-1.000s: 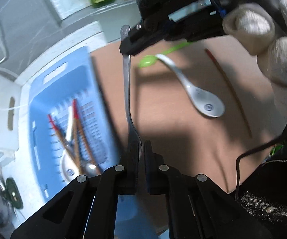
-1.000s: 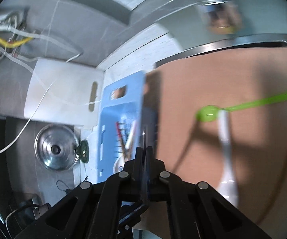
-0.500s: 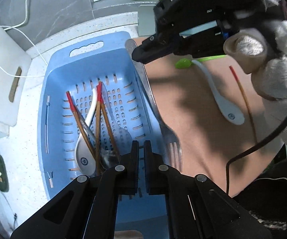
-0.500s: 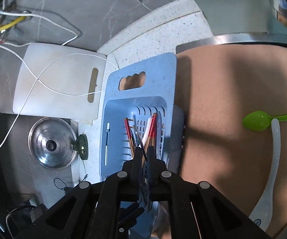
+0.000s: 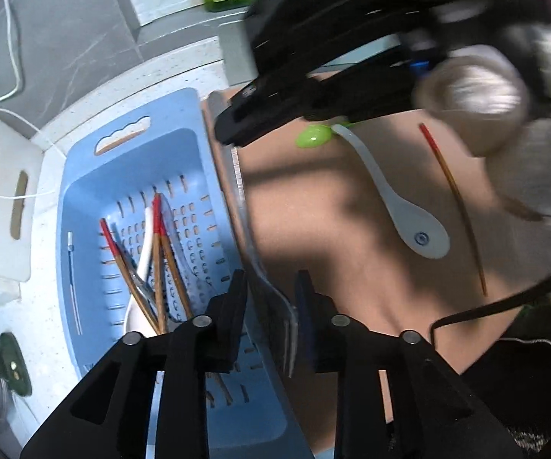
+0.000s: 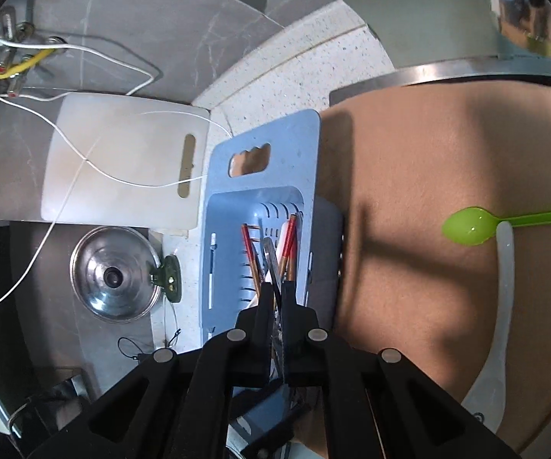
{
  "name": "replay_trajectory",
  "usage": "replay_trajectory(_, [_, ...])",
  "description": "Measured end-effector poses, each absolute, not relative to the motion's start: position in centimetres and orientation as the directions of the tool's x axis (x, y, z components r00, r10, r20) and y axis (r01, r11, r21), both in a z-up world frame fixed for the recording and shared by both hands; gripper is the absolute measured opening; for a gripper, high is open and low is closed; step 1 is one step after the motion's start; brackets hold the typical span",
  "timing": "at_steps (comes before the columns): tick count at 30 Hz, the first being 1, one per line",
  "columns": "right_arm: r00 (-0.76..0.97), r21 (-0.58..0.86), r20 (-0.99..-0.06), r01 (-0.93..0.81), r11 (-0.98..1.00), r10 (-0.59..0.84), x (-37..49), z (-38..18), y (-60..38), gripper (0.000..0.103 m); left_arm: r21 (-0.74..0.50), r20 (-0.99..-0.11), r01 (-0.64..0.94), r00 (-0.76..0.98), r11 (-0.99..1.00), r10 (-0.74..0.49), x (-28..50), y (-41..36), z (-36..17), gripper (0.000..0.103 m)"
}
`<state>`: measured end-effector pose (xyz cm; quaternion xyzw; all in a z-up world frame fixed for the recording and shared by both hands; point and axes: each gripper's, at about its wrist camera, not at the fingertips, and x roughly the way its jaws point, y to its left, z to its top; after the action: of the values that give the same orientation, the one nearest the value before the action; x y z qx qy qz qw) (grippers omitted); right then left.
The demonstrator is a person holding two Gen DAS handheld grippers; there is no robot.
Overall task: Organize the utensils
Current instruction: 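Lift the fork and carry it into the blue basket with the left tool, then lower the fork into the basket and open the left tool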
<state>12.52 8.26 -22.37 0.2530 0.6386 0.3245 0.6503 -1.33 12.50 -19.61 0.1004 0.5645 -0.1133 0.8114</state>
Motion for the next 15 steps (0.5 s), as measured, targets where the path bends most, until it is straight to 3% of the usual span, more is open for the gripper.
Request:
replay_trajectory(8, [-0.030,0.762,-0.643,-0.128,0.635,0.765,12.3,-20.7,7.4,0.004,-0.029,-0.934,0.269,0.335,0.963,-0.122,0.5,12.0,-19.9,0.024])
replay_trajectory(10, [-0.038,0.771,-0.633,-0.126,0.625,0.773,12.2,-20.3,7.2,0.003,-0.021,-0.935,0.269,0.337,0.963,-0.115,1.0,11.9,-20.1,0.018])
replay_trajectory(11, [-0.041,0.773,-0.630,-0.124,0.622,0.776,12.2,-20.1,7.1,0.003,-0.022,-0.936,0.267,0.334,0.963,-0.114,1.2,12.0,-20.3,0.009])
replay_trajectory(15, [-0.036,0.776,-0.625,-0.133,0.616,0.780,12.2,-19.2,6.6,0.004,-0.056,-0.929,0.263,0.340,0.963,-0.147,1.2,12.1,-19.6,0.009])
